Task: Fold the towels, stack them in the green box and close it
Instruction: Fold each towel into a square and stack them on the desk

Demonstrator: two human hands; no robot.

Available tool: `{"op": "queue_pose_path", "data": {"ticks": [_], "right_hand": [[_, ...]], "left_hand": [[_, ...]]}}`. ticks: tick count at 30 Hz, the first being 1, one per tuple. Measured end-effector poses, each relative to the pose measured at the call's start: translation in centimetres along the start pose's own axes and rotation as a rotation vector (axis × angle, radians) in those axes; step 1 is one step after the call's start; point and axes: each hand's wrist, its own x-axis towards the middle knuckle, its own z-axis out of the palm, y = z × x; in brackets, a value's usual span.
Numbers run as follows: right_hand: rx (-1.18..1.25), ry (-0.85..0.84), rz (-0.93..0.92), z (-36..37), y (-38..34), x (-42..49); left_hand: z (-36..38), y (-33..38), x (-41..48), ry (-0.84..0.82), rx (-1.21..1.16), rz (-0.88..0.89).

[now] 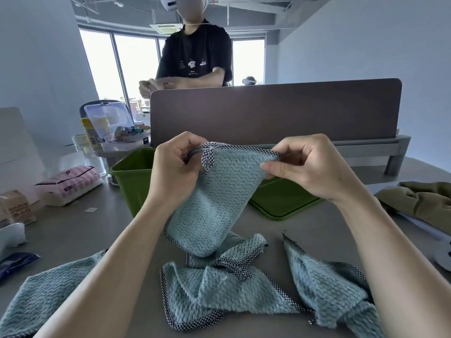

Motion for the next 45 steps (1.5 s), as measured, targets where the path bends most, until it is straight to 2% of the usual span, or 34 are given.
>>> {"op": "queue_pose_path", "data": {"ticks": [3,13,18,20,22,25,28,31,35,37,39,42,45], "right_hand": [[0.023,0.081,0.002,0.1,0.1,0.1],[0.051,0.151,0.013,0.9,-0.1,0.5],[0.268,0.233,0.054,1.0,-0.2,0.6],[0.405,0.277,0.118,1.4,0.0,0.7],[0.512,0.236,0.212,1.9,0.0,0.8],[0.534,0.124,0.268,2.8,-0.6,0.9],[0.558,0.211,0.276,3.3,-0.9,1.0],[0.612,0.309,0.279,3.2,-1.1,1.2],[0.716,0.403,0.337,2.9,-1.7,1.2],[0.708,0.417,0.397,2.9,-1.6,1.3],[0.665,0.299,0.481,2.8,-1.2,1.2],[0.635,0.002,0.519,2.8,-0.8,1.0],[0.572,-0.146,0.521,3.0,-0.7,0.8]], "left_hand": [[0.0,0.0,-0.1,-0.009,0.003,0.023],[0.4,1.0,-0.3,-0.092,-0.062,0.029],[0.6,1.5,-0.2,-0.028,-0.152,-0.064],[0.7,1.5,-0.2,-0.016,-0.208,-0.087],[0.9,1.4,-0.1,0.003,-0.271,-0.110],[0.9,1.3,0.0,0.029,-0.346,-0.175],[1.0,1.7,0.0,0.040,-0.424,-0.252],[1.2,2.3,-0.2,-0.095,-0.596,-0.417],[1.1,1.8,-0.9,-0.468,-0.470,-0.506],[1.3,1.5,-1.1,-0.489,-0.477,-0.516],[1.5,1.6,-0.9,-0.357,-0.544,-0.562],[1.5,1.7,-0.4,-0.185,-0.597,-0.615],[1.3,1.7,-0.2,-0.087,-0.600,-0.646]]}}
